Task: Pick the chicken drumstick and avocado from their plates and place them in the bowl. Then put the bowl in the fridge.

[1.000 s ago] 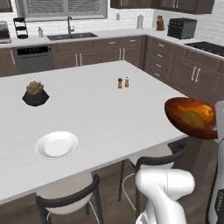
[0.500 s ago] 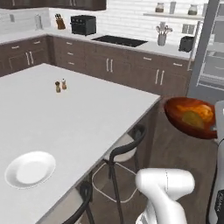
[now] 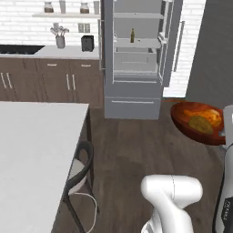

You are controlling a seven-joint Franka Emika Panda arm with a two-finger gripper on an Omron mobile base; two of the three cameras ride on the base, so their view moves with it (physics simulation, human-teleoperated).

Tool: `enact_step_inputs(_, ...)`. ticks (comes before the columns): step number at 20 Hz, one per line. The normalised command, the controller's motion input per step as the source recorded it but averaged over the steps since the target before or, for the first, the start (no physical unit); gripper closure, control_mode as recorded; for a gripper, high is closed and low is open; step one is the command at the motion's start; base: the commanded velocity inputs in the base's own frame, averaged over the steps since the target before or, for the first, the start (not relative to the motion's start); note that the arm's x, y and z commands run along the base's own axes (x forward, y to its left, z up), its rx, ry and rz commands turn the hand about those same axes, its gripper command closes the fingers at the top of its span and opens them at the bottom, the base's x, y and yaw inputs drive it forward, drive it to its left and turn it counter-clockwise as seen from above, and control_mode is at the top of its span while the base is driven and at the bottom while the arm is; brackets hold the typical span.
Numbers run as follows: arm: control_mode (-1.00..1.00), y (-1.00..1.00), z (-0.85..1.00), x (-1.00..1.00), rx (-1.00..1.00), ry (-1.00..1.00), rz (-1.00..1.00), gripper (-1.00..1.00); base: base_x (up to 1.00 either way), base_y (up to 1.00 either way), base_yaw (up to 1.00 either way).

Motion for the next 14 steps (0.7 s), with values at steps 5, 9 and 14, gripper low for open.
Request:
enact_step_inputs(5,1.0,0.0,0.0,0.0,0.0,0.0,0.0,1.0,0.74,0.0,-0.58)
enact_step_inputs(9,1.0,0.0,0.0,0.0,0.0,0.0,0.0,1.0,1.0,0.13,-0.37)
enact_step_inputs(14,1.0,0.0,0.0,0.0,0.0,0.0,0.0,1.0,1.0,0.0,-0.13)
